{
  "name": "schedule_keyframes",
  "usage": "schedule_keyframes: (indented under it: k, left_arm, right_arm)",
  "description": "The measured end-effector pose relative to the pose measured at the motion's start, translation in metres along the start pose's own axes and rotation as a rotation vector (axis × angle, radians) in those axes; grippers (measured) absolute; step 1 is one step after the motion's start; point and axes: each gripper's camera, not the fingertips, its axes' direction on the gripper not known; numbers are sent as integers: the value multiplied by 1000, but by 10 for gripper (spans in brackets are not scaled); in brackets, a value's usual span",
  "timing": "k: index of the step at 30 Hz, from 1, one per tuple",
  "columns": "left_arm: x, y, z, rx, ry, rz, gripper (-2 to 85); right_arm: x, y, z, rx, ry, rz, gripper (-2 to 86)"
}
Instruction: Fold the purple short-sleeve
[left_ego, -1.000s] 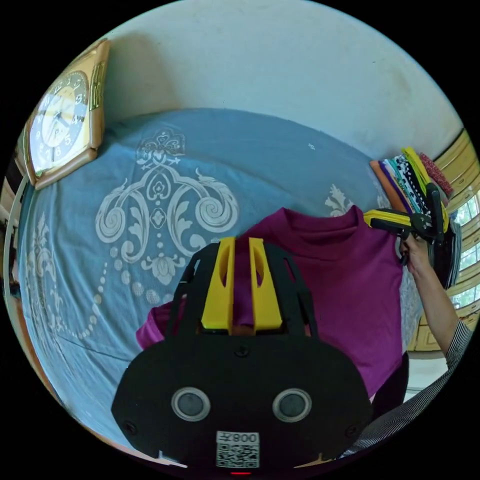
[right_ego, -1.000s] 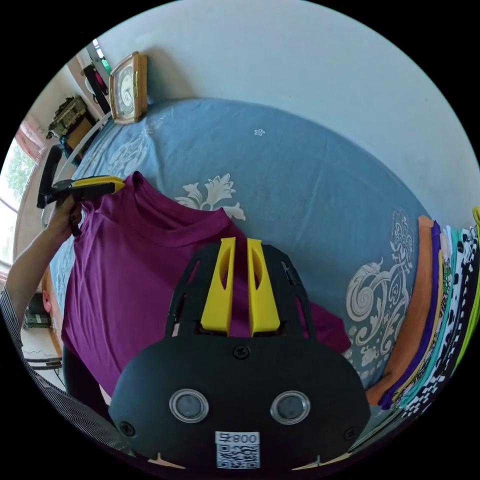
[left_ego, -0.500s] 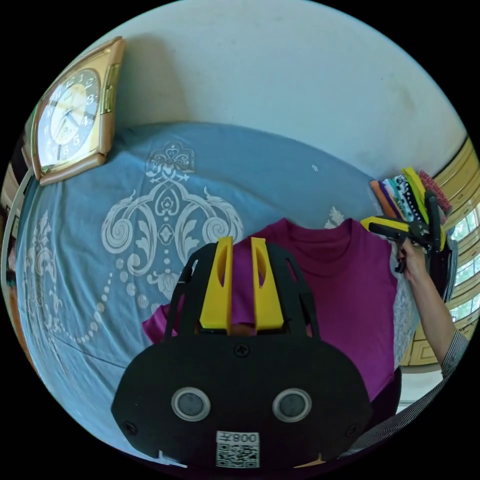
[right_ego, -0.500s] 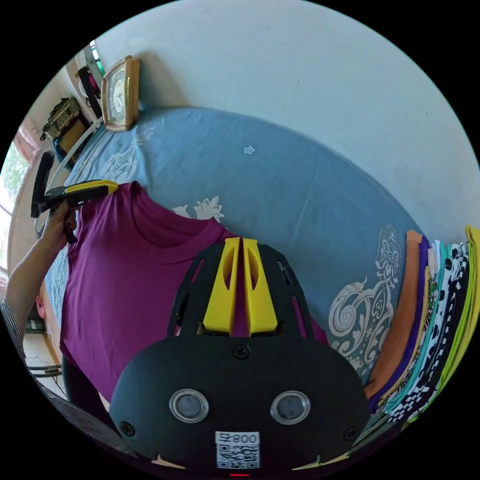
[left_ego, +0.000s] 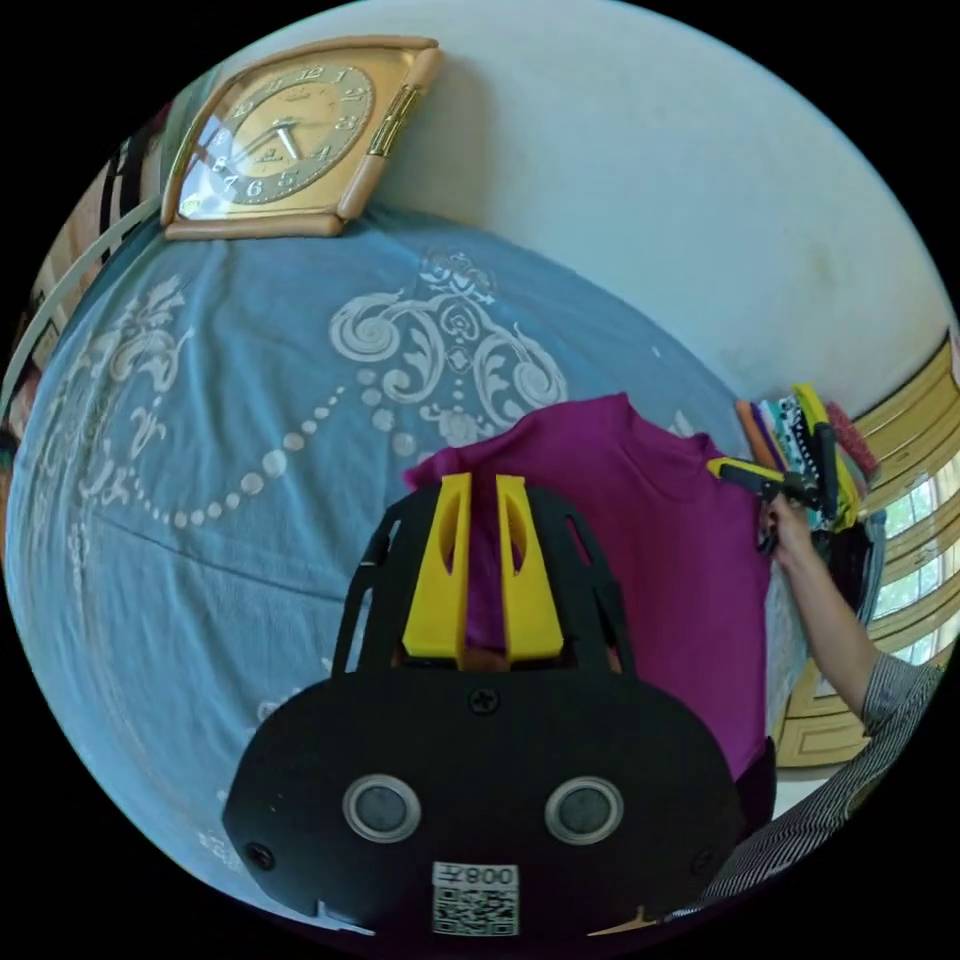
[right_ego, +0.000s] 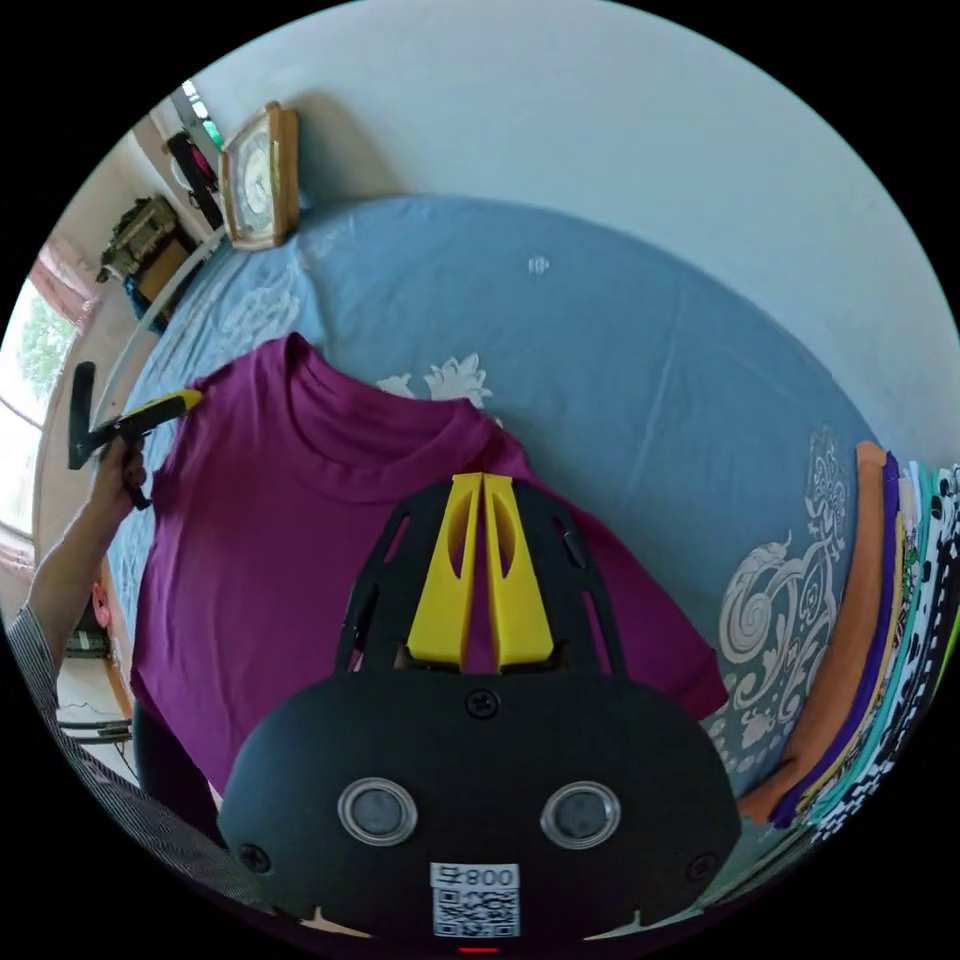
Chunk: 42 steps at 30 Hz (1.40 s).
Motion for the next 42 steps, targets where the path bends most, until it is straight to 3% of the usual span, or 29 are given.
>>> schedule_keyframes:
  k: [5,10,16,24,33,42]
  left_arm:
    - [25,9,-3,57,75,98,52]
    - [45,20,23,-34,-41,165,34]
    - [53,37,16,32,58,151,30]
    - [73,58,38,-10,158,203,39]
    - [71,104,64,-49,154,145,19]
    - [57,214,14,41,206,141,21]
  right_arm:
    - [-17,12,-12,42,58,-27,1]
    - [-36,27,-24,81,178,-63,0]
    - [-8,33,-59,89,48,53,1]
    - [2,79,-106,175,2,37,-1]
    - [31,91,-106,75,-13,70,-4]
    - [70,208,-205,218,-84,116,-4]
